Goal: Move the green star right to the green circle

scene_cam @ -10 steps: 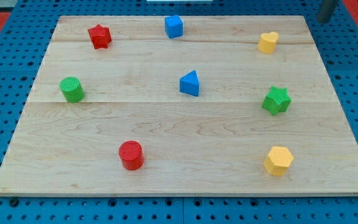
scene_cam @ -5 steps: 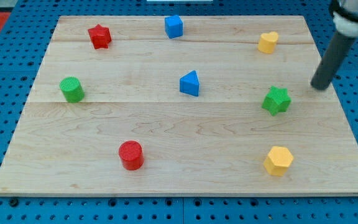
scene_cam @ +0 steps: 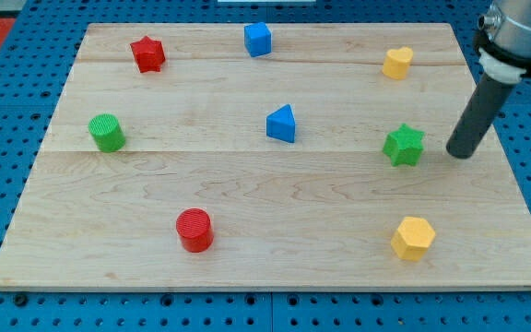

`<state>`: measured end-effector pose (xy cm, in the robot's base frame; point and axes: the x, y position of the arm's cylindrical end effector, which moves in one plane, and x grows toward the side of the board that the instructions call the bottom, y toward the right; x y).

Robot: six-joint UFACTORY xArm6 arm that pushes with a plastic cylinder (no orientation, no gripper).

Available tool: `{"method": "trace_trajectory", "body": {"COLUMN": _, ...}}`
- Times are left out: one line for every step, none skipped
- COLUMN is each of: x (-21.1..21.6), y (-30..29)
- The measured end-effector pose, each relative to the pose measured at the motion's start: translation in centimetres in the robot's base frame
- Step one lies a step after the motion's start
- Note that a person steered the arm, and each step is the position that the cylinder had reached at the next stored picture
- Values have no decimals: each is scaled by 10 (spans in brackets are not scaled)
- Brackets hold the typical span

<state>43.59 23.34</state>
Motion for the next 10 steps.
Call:
{"method": "trace_trajectory", "body": {"x": -5, "y": -78}}
{"method": "trace_trajectory", "body": {"x": -14, "y": -133}}
{"method": "trace_trajectory", "body": {"x": -17, "y": -133}}
{"method": "trace_trajectory", "body": {"x": -10, "y": -124}}
{"method": "trace_trajectory", "body": {"x": -1, "y": -130}}
{"method": "trace_trajectory", "body": {"x": 26, "y": -123}}
{"method": "trace_trajectory", "body": {"x": 40, "y": -117}}
{"method": "trace_trajectory", "body": {"x": 30, "y": -237}}
{"method": "trace_trajectory", "body": {"x": 33, "y": -292}}
{"method": "trace_trajectory", "body": {"x": 22, "y": -310}}
